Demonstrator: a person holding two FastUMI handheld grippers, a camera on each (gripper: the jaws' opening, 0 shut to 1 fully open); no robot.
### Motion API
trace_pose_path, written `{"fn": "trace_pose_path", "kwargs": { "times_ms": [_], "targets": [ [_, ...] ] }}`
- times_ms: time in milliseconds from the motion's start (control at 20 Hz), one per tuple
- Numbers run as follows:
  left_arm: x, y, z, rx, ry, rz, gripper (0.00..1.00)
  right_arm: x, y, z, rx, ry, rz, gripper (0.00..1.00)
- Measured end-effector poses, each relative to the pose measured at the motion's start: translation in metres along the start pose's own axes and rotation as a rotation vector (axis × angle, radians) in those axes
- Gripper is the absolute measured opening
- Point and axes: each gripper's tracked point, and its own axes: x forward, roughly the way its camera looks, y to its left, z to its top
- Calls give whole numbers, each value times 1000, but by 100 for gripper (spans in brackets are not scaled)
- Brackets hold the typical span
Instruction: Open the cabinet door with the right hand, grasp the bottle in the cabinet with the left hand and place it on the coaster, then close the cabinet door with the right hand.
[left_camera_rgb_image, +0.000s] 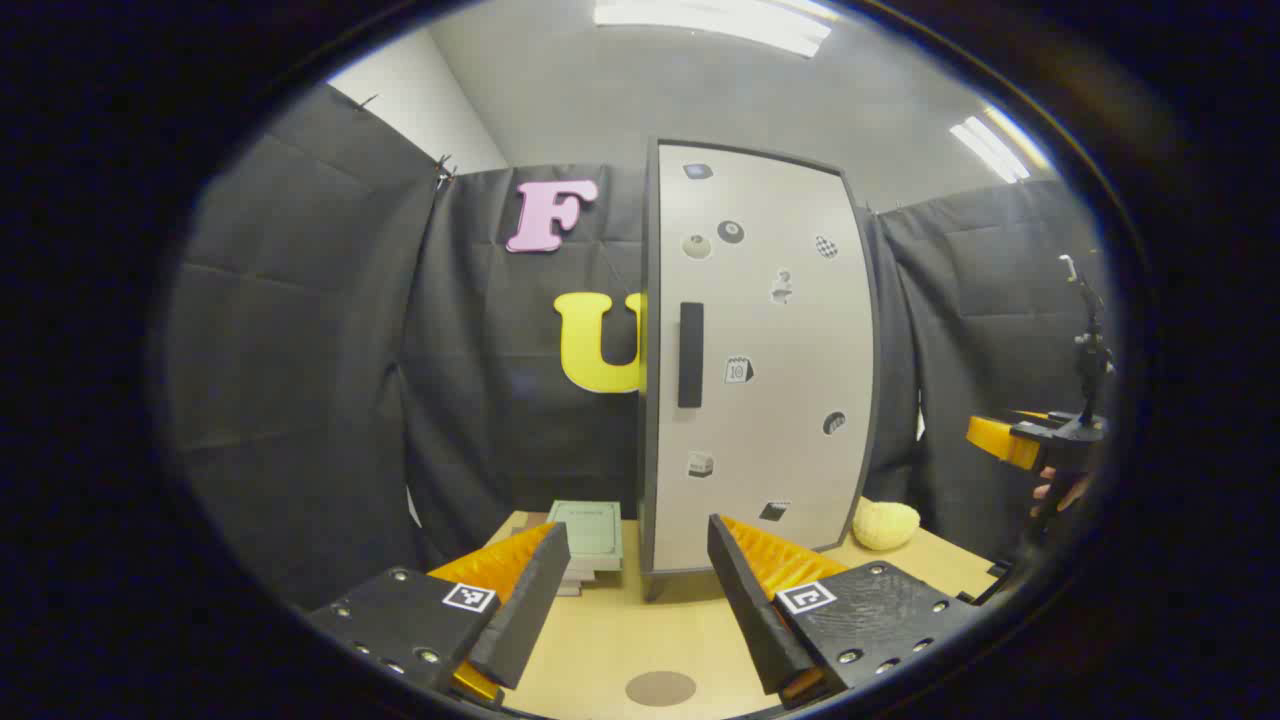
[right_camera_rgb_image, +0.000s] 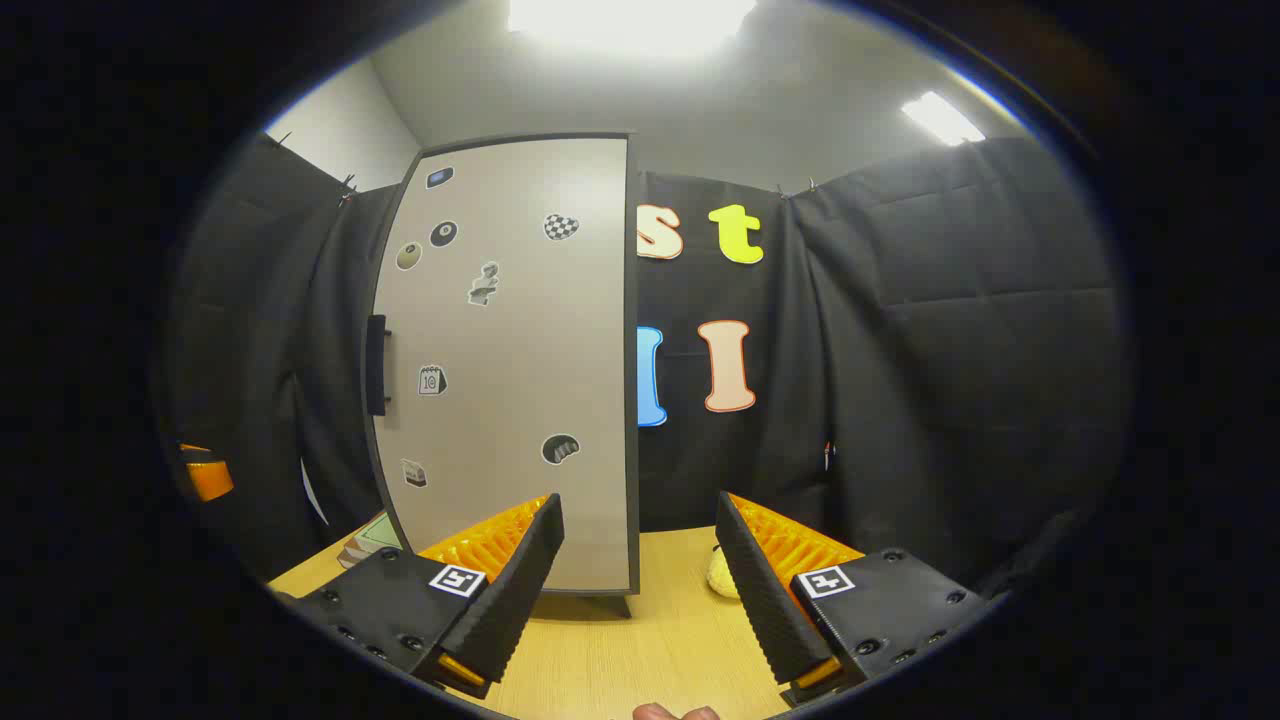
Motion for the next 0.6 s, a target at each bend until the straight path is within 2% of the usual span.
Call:
{"fn": "trace_pose_path", "kwargs": {
  "times_ms": [150, 600],
  "targets": [
    [-5, -5, -5, 5, 8, -10, 84, -1, 8, 0, 1, 6, 21, 98],
    [-10, 1, -9, -26, 16, 21, 84, 3, 21, 6, -13, 4, 64, 97]
  ]
}}
